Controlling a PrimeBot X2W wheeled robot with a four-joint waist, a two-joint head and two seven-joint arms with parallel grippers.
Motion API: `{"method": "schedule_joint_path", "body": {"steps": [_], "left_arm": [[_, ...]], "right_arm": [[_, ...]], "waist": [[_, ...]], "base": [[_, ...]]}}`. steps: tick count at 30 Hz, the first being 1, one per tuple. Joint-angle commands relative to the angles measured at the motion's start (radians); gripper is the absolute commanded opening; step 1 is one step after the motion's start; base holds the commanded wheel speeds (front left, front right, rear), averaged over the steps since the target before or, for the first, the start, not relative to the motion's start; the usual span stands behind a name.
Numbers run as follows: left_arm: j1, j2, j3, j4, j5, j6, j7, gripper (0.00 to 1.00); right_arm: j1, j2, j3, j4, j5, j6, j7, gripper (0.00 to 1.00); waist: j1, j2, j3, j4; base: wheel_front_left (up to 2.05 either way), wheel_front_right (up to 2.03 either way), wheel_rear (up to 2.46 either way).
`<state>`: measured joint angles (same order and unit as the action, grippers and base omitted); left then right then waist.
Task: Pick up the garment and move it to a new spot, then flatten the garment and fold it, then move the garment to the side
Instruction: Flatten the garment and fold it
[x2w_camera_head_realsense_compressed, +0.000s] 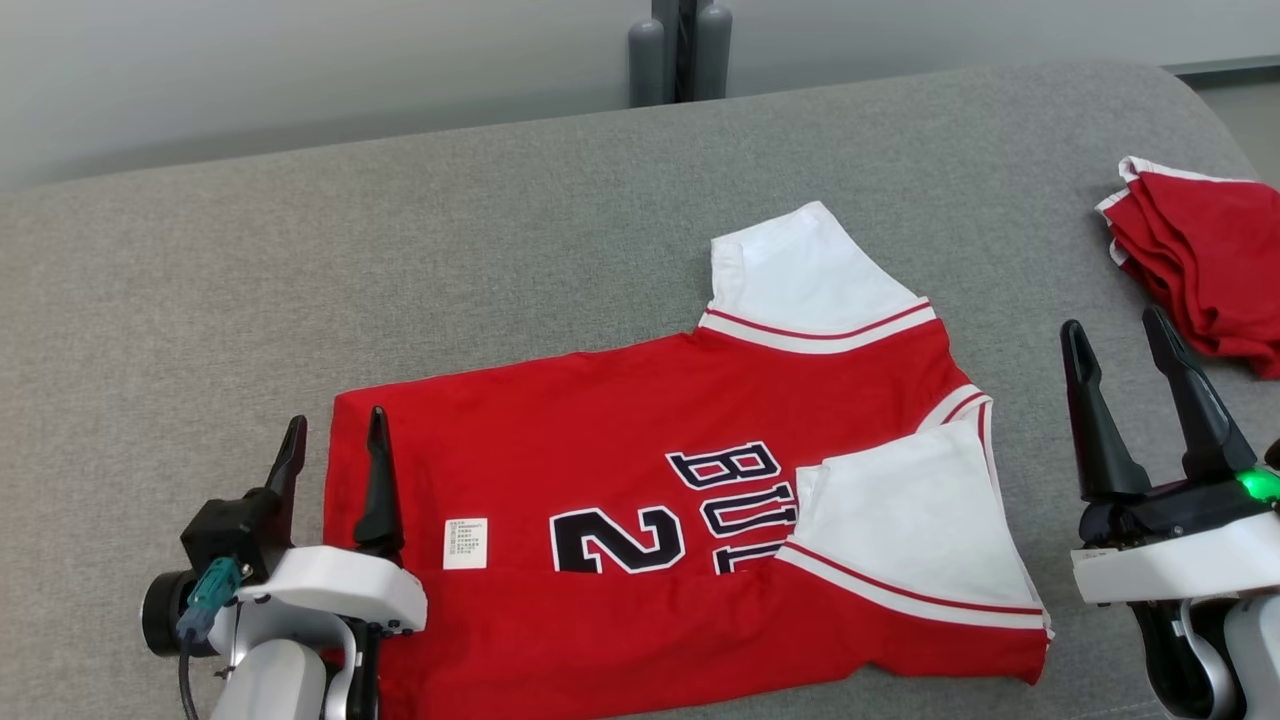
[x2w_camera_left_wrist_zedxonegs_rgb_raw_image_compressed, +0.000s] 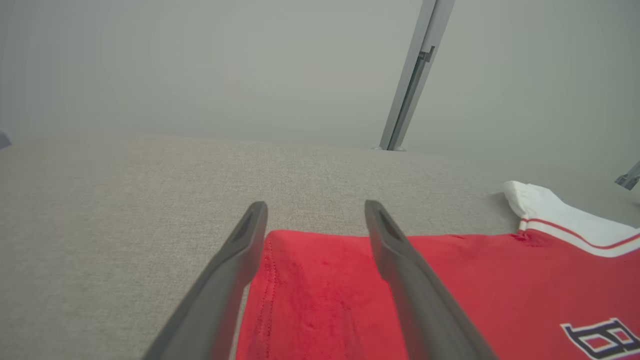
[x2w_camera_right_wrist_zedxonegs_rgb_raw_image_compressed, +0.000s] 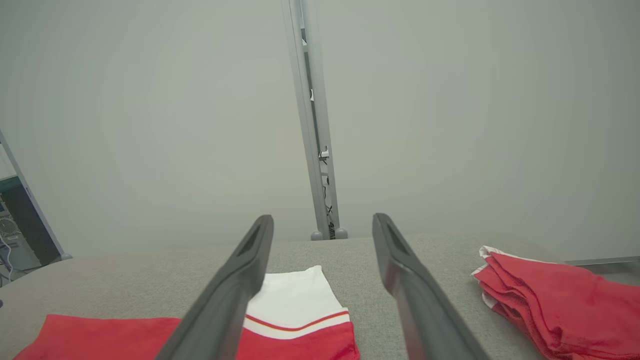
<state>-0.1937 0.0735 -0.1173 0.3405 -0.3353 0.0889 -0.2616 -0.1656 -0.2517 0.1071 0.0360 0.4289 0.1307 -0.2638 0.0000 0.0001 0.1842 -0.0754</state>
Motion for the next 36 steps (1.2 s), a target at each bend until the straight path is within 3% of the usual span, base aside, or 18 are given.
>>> {"method": "schedule_joint_path", "body": {"steps": [1, 13, 21, 23, 24, 25, 36], "left_arm": [[-0.035, 0.008, 0.010, 0.036, 0.023, 0.007, -0.004, 1.00], [-0.240, 0.086, 0.007, 0.362, 0.076, 0.047, 0.056, 1.00], [-0.300, 0.096, -0.018, 0.478, 0.076, 0.027, 0.079, 1.00], [-0.310, 0.092, -0.023, 0.495, 0.071, 0.018, 0.077, 0.67], [-0.315, 0.089, -0.025, 0.502, 0.068, 0.013, 0.075, 0.28], [-0.319, 0.086, -0.027, 0.509, 0.068, 0.006, 0.073, 0.00], [-0.338, 0.038, -0.061, 0.441, 0.062, -0.055, 0.004, 0.00]], "right_arm": [[-0.017, -0.002, 0.006, -0.006, -0.002, 0.000, -0.001, 1.00], [-0.043, -0.010, 0.020, -0.003, 0.020, 0.000, -0.001, 1.00], [-0.043, -0.008, 0.022, 0.004, 0.022, 0.000, -0.001, 1.00], [-0.039, -0.009, 0.022, 0.010, 0.024, 0.000, -0.001, 1.00], [-0.038, -0.012, 0.022, 0.014, 0.024, 0.000, -0.001, 1.00], [-0.037, -0.014, 0.023, 0.018, 0.025, 0.000, -0.001, 1.00], [-0.093, -0.089, 0.045, 0.139, 0.071, 0.000, 0.001, 1.00]], "waist": [[0.0000, -0.0001, 0.014, -0.008], [0.0000, -0.0001, 0.078, -0.055], [0.0000, -0.0001, 0.077, -0.065], [0.0000, -0.0001, 0.075, -0.062], [0.0000, -0.0001, 0.075, -0.060], [0.0000, -0.0001, 0.074, -0.057], [0.0000, -0.0001, 0.080, 0.036]], "base": [[0.00, 0.00, 0.00], [0.00, 0.00, 0.00], [0.00, 0.00, 0.00], [0.00, 0.00, 0.00], [0.00, 0.00, 0.00], [0.00, 0.00, 0.00], [0.00, 0.00, 0.00]]}}
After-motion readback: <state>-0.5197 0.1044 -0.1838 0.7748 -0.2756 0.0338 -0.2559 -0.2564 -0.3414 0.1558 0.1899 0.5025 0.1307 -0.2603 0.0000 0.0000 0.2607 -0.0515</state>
